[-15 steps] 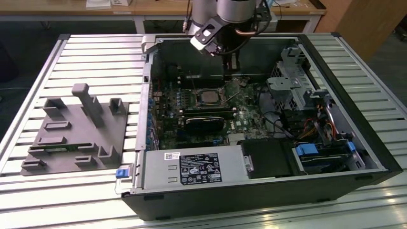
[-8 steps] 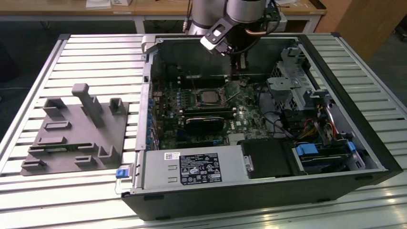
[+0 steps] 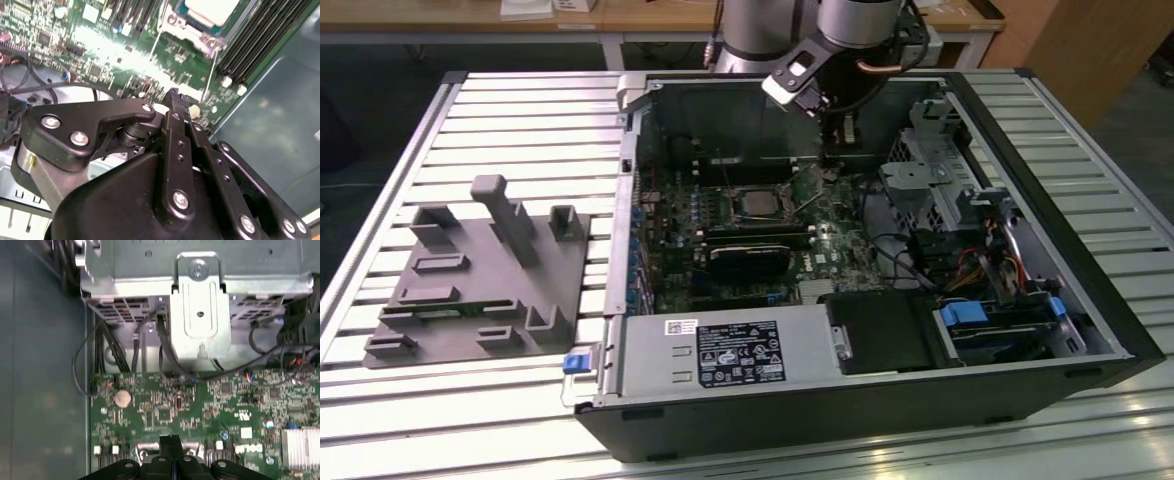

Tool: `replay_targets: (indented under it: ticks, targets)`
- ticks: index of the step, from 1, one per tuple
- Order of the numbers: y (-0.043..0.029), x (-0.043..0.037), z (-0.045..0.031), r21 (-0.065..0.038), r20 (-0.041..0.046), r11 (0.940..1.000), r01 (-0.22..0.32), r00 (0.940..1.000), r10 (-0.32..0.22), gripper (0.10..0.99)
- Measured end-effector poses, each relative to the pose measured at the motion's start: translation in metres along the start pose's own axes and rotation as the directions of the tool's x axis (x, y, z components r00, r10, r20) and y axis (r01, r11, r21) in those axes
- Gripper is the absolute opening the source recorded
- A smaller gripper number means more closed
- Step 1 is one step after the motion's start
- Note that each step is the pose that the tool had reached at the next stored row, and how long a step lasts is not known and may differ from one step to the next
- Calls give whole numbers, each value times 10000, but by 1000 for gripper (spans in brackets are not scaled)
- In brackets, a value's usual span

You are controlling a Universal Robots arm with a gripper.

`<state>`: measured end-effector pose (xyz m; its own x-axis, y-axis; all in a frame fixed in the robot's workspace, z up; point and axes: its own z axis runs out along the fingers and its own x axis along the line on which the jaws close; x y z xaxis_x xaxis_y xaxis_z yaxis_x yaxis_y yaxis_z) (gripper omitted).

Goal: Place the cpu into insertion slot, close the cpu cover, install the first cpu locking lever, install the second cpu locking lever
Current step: 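Close the cpu cover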

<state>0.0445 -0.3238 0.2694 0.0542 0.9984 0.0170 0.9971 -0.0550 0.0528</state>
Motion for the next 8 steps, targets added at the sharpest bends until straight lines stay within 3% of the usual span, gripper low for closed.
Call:
replay_targets:
  ticks: [4, 8]
  targets:
    - [95, 6, 12, 4, -1, 10000, 0, 10000, 0, 106]
    - [140, 7, 71, 59, 5, 10000, -1, 10000, 1, 106]
